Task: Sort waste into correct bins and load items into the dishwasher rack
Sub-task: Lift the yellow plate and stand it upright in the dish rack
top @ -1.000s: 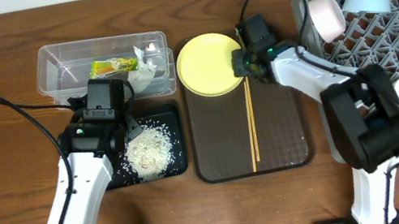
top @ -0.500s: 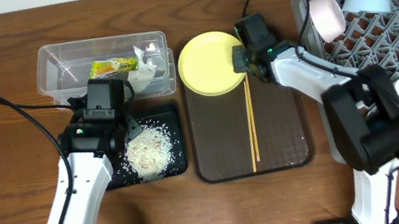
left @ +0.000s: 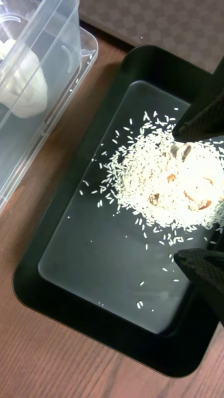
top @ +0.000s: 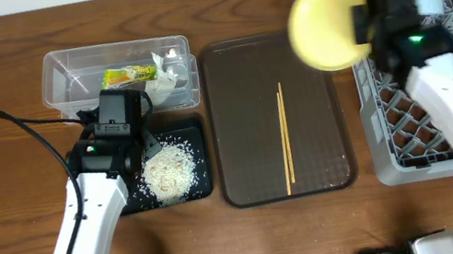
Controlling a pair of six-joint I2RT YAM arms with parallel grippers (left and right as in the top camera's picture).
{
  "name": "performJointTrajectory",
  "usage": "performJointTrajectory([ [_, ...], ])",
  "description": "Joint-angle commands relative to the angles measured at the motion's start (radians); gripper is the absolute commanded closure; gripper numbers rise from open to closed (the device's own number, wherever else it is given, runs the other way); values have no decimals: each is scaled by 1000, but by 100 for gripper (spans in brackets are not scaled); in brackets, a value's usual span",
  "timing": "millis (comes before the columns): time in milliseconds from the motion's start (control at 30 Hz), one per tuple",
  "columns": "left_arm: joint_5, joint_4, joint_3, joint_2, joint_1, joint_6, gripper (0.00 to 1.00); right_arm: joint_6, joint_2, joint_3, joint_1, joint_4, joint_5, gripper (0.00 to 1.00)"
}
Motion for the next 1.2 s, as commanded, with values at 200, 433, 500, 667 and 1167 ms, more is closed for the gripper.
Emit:
performJointTrajectory([
  [200, -5, -3, 9, -5, 5, -2, 42, -269, -68, 2, -148, -91, 385, 99],
  [433, -5, -3, 9, -5, 5, -2, 42, -268, -63, -6, -175, -196, 370, 99],
  [500, -5, -3, 9, -5, 5, -2, 42, -268, -60, -13, -179, -212, 370, 99],
  [667, -5, -4, 9, -5, 5, -2, 42, -265, -38, -28, -180, -214, 350, 99],
  [1167, -5, -4, 9, -5, 5, -2, 42, -181, 42, -28, -164, -81, 269, 76],
])
